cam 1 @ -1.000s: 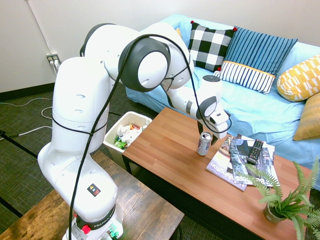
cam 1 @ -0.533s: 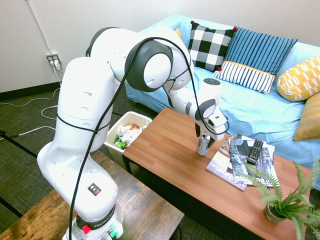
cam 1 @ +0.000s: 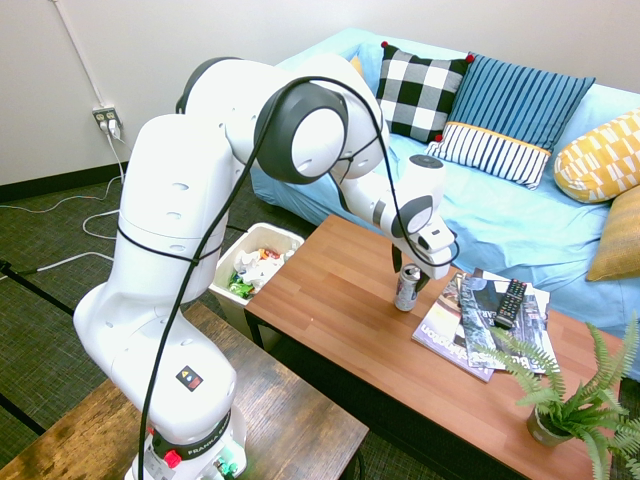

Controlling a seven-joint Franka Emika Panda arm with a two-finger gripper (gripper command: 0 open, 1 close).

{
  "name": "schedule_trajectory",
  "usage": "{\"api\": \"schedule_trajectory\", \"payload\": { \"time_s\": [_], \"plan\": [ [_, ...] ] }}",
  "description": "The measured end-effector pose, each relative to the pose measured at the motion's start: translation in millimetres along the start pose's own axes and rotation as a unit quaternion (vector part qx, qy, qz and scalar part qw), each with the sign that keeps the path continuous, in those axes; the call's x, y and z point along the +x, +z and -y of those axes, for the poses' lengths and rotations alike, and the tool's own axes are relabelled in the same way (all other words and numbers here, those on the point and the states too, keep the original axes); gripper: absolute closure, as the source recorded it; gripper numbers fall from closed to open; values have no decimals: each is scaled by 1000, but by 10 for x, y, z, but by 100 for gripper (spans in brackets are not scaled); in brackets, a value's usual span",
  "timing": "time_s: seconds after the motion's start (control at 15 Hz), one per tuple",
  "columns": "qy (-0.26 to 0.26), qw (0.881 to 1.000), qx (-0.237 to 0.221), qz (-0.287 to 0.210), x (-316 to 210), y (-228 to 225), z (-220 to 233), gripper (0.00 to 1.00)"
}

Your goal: Throw the can in the trash bin

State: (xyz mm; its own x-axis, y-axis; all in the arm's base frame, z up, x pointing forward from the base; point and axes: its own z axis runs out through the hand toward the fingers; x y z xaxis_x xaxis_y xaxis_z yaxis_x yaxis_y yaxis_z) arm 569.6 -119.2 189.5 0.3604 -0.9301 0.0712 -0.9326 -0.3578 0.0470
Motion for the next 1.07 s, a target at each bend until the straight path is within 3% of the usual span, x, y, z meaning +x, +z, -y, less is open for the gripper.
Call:
{"api": "schedule_trajectory", "payload": {
  "time_s": [0.47, 0.67, 0.93, 1.07],
  "plan": [
    [7, 1000, 2, 4, 63, -88, 66, 100],
    [-14, 1000, 21, 5, -132, -423, 232, 100],
    [-89, 994, 63, -9, -1425, -1460, 709, 100],
    [-131, 989, 62, -25, -2400, -1567, 806, 100]
  ]
}}
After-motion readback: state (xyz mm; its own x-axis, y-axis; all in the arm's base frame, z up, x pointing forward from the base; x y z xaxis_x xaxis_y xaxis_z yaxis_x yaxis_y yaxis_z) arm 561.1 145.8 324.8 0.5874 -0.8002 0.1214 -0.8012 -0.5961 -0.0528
